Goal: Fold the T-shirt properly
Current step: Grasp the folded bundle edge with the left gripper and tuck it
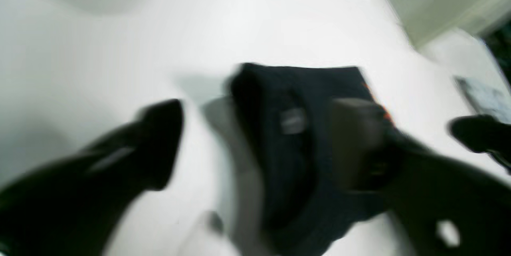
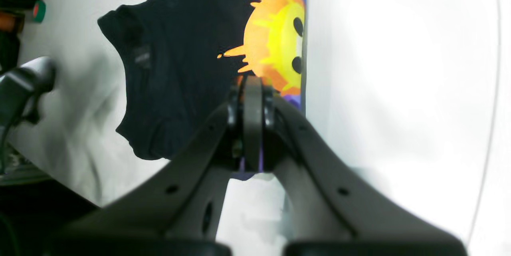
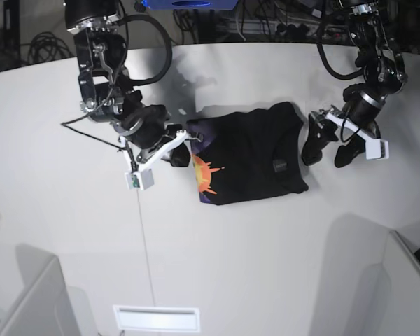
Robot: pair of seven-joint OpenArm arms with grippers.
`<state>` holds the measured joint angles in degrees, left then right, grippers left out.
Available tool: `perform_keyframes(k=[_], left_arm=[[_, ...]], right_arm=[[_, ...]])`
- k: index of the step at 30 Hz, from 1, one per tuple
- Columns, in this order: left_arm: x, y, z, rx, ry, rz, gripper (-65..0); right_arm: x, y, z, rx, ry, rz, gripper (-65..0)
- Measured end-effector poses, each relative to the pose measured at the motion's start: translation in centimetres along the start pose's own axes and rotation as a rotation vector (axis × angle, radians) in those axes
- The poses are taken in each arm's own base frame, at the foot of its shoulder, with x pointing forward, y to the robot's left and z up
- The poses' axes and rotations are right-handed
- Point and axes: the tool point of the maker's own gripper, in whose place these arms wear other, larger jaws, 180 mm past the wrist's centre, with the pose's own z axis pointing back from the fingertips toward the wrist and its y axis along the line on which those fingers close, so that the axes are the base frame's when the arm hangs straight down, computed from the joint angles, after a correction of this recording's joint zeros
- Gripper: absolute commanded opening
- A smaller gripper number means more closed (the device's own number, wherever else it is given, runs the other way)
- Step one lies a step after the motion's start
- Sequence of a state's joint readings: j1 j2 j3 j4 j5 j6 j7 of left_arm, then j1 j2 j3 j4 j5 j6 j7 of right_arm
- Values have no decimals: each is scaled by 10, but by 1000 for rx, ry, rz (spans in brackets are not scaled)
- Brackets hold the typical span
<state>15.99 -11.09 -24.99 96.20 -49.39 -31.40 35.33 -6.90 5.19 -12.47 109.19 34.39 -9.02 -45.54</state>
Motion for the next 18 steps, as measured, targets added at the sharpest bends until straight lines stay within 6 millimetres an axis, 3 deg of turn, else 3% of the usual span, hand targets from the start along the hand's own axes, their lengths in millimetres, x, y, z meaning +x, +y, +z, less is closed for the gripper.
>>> perform_keyframes(k=[8, 18], left_arm=[[-47, 16, -33, 8, 125, 116, -26], [-58, 8, -68, -53, 147, 174, -26]], right_arm=[[-2, 0, 3, 0, 0, 1, -650], [-2, 0, 3, 1, -1, 1, -650]])
